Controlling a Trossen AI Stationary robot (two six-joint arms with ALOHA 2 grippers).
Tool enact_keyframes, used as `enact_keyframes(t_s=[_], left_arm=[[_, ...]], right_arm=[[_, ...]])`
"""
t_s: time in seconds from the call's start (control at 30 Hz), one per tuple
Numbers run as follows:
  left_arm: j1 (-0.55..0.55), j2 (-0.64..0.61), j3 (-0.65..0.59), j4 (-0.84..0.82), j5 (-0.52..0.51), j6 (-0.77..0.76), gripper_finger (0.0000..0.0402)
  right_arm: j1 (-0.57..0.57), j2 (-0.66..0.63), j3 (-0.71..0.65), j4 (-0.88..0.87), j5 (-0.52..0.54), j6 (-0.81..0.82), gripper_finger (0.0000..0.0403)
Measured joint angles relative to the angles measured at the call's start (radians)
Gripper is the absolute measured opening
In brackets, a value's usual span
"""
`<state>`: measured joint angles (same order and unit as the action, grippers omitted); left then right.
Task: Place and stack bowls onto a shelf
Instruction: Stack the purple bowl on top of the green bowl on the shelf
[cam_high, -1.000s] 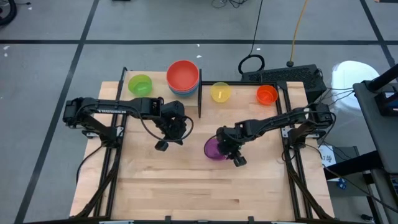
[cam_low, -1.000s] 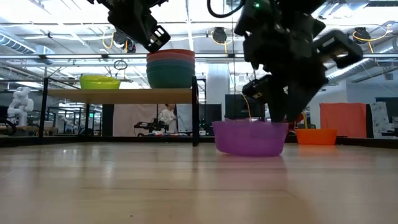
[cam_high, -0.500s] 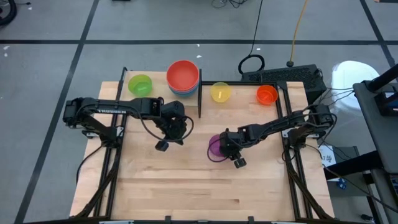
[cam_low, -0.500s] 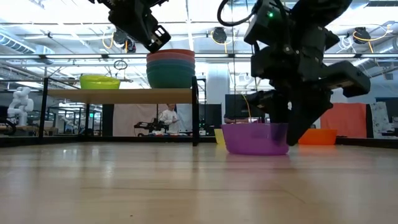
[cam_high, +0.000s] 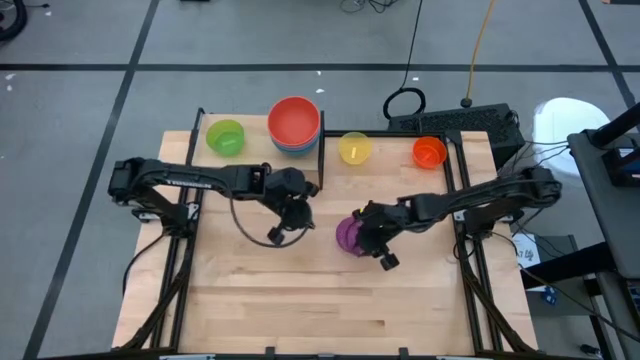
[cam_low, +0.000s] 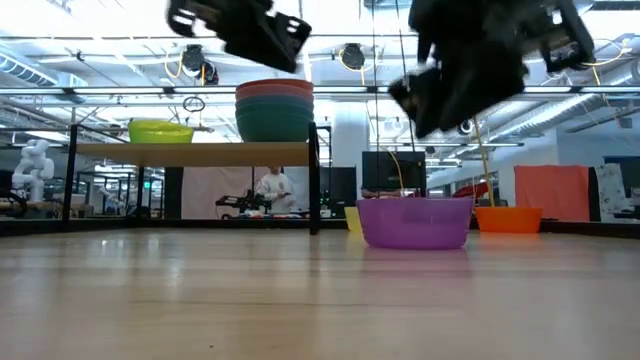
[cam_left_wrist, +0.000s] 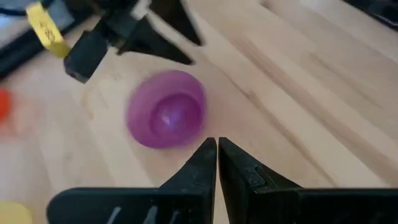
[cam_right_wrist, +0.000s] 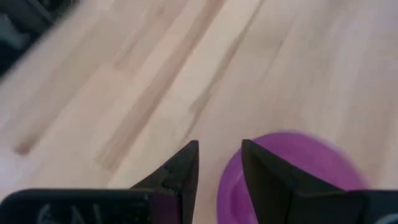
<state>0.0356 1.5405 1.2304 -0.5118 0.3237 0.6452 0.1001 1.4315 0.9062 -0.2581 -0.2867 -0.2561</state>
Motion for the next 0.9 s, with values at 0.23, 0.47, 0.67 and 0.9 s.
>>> enact_keyframes(t_s=[0.23, 0.47, 0.67, 0.9], left_arm=[[0.002, 0.085, 0.0, 0.125, -0.008, -0.039, 0.0024], [0.003, 0.154, 0.0, 0.236, -0.015, -0.213, 0.0024], [-0.023, 0.182, 0.0, 0.305, -0.011, -0.235, 0.0011], [-0.048, 0.181, 0.0, 0.307, -0.008, -0.231, 0.0012]], right_arm=[[0.0, -0.193, 0.001, -0.009, 0.082, 0.023, 0.0116], [0.008, -0.313, 0.001, -0.03, 0.135, 0.054, 0.0116], [0.008, -0.339, 0.001, -0.044, 0.16, 0.064, 0.0116], [0.008, -0.339, 0.0, -0.095, 0.16, 0.061, 0.0116]])
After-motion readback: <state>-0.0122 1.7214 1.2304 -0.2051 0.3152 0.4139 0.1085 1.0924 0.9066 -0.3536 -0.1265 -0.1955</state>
